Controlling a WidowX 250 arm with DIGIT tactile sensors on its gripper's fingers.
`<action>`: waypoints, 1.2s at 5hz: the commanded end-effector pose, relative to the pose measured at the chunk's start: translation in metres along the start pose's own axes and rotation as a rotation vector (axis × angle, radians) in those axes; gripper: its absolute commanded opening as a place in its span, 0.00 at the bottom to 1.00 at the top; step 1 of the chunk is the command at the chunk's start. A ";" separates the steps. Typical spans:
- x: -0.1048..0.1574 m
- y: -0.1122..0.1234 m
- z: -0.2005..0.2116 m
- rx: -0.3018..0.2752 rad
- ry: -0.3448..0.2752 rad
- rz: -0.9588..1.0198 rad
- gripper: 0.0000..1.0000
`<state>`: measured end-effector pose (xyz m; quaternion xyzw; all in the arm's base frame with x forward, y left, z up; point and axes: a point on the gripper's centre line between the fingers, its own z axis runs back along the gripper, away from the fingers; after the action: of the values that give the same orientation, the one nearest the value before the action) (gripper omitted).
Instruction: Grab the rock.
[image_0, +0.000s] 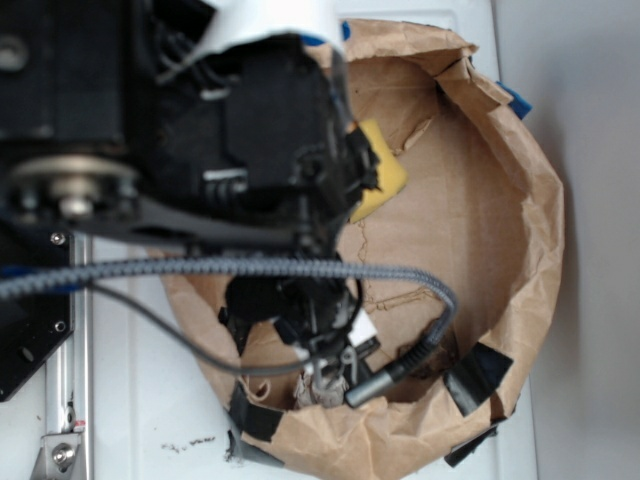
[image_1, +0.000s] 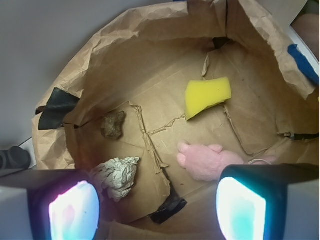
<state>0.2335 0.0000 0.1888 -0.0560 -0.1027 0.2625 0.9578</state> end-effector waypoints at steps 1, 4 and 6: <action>0.008 0.009 0.009 -0.007 -0.031 0.026 1.00; 0.033 0.037 -0.113 0.208 0.016 -0.018 1.00; 0.034 0.029 -0.101 0.139 -0.086 -0.015 1.00</action>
<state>0.2642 0.0265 0.0759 0.0238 -0.0948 0.2643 0.9595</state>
